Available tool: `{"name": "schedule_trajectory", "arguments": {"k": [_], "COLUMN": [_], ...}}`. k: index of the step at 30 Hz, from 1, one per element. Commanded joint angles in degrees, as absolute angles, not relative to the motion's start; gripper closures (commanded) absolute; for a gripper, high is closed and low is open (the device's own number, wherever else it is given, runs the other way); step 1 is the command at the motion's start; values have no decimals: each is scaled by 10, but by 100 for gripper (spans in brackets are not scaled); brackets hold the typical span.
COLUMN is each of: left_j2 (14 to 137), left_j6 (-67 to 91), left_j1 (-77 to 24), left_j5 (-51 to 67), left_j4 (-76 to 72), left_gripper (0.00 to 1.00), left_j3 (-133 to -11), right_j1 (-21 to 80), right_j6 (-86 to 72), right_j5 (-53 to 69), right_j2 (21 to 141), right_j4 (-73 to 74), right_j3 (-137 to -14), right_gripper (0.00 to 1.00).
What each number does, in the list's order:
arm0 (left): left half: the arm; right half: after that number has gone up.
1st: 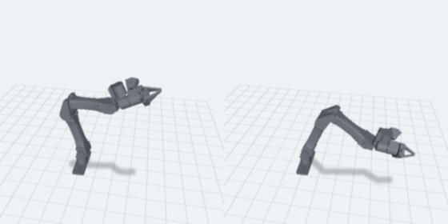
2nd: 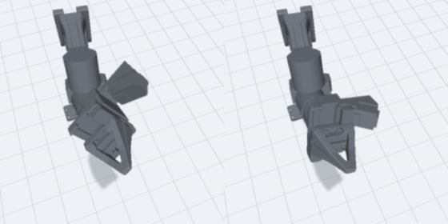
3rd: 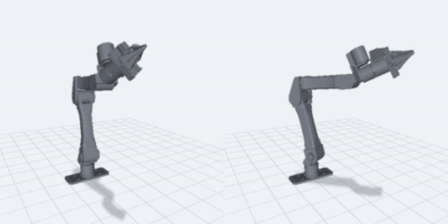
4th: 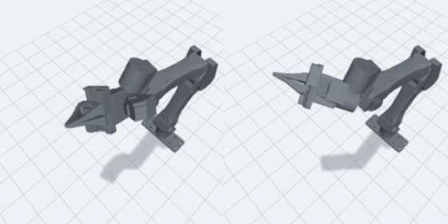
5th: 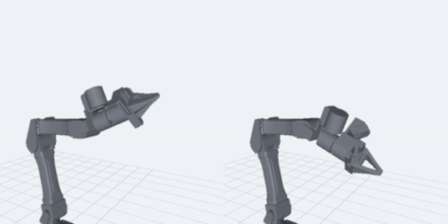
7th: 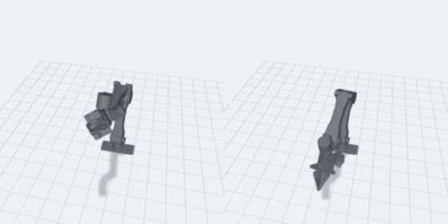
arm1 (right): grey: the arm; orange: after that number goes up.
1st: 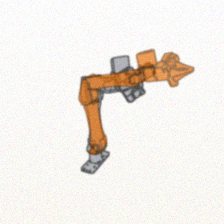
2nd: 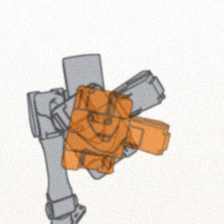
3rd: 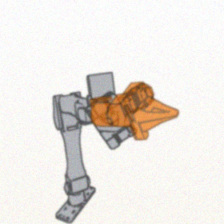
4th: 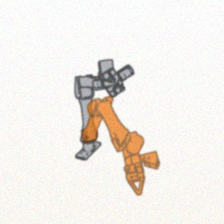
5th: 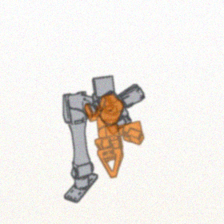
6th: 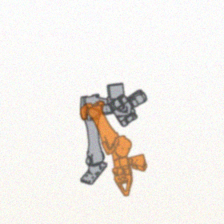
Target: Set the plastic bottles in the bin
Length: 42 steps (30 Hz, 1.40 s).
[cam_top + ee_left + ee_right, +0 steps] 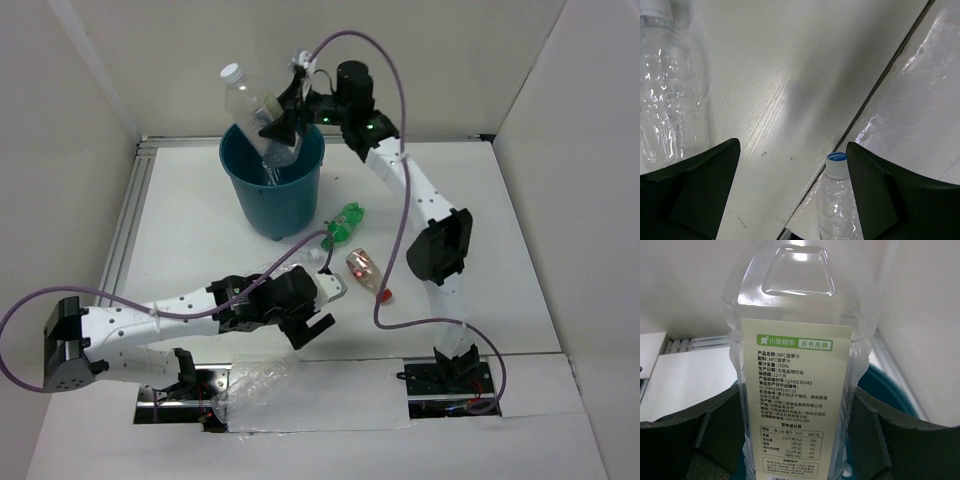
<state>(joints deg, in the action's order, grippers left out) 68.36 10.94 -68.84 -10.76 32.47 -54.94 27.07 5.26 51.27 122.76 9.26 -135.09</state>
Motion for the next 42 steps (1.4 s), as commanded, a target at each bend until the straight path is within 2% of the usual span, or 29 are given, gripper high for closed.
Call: {"name": "schedule_trajectory", "arguments": {"k": [1, 3, 4, 5, 11, 18, 22, 35, 37, 40, 41, 42], "left_j2": [714, 735, 747, 754, 822, 872, 898, 918, 931, 937, 937, 937], "left_j6": [127, 134, 134, 141, 135, 153, 180, 232, 232, 243, 243, 243], "left_j1": [-692, -697, -697, -697, -702, -713, -730, -748, -748, -748, -748, -748], "left_j5": [-123, -123, -107, -102, -84, -52, -26, -34, -34, -34, -34, -41], "left_j4": [393, 408, 408, 408, 421, 500, 533, 483, 476, 471, 471, 471], "left_gripper": [0, 0, 0, 0, 0, 0, 0, 2, 8, 46, 82, 88], "left_j3": [-585, -585, -585, -585, -592, -656, -678, -602, -602, -597, -597, -605], "right_j1": [283, 283, 283, 275, 197, 67, 3, -47, -47, -54, -59, -59], "right_j6": [24, 11, 11, 11, 3, 65, 65, 71, 76, 87, 98, 105], "right_j5": [509, 491, 483, 483, 461, 485, 496, 537, 537, 537, 537, 537], "right_j2": [1262, 1269, 1260, 1254, 1175, 1021, 948, 840, 817, 793, 778, 771], "right_j4": [39, 52, 52, 59, 110, 150, 129, 129, 135, 141, 149, 155], "right_j3": [-1399, -1399, -1394, -1394, -1333, -1046, -923, -732, -711, -676, -664, -657], "right_gripper": [57, 24, 2, 0, 0, 0, 0, 0, 0, 2, 2, 4]}}
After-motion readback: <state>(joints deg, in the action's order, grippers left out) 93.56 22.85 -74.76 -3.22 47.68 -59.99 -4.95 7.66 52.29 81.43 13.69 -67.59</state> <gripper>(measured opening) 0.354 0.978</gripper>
